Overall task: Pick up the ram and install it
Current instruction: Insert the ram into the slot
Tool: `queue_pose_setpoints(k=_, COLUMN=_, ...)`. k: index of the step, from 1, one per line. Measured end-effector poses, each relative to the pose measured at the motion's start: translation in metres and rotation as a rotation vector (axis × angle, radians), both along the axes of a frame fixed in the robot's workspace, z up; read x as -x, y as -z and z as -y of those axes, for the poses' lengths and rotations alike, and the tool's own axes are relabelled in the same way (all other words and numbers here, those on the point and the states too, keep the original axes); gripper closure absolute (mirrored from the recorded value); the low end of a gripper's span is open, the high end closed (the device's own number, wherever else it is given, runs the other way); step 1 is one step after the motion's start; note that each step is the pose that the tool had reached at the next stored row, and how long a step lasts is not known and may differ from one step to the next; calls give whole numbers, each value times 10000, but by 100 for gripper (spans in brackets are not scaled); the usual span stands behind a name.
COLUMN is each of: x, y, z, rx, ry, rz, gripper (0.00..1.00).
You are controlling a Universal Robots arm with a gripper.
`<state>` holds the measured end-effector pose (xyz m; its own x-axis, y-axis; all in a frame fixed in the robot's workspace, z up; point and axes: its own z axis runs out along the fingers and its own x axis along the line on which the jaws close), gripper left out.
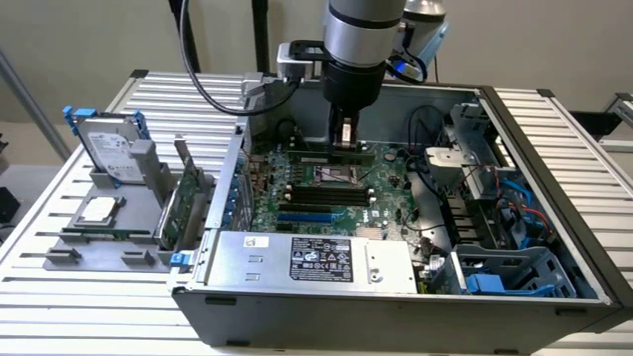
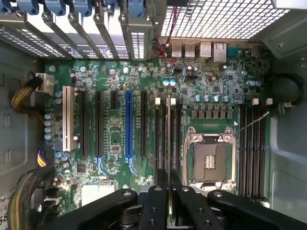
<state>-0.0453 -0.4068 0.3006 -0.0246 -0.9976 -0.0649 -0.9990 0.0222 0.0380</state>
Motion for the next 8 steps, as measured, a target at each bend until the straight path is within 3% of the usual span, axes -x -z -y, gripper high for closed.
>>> queue_pose_setpoints(k=8, x=-6, y=146, z=0, rx=2, ry=25, rz=-1, gripper=100)
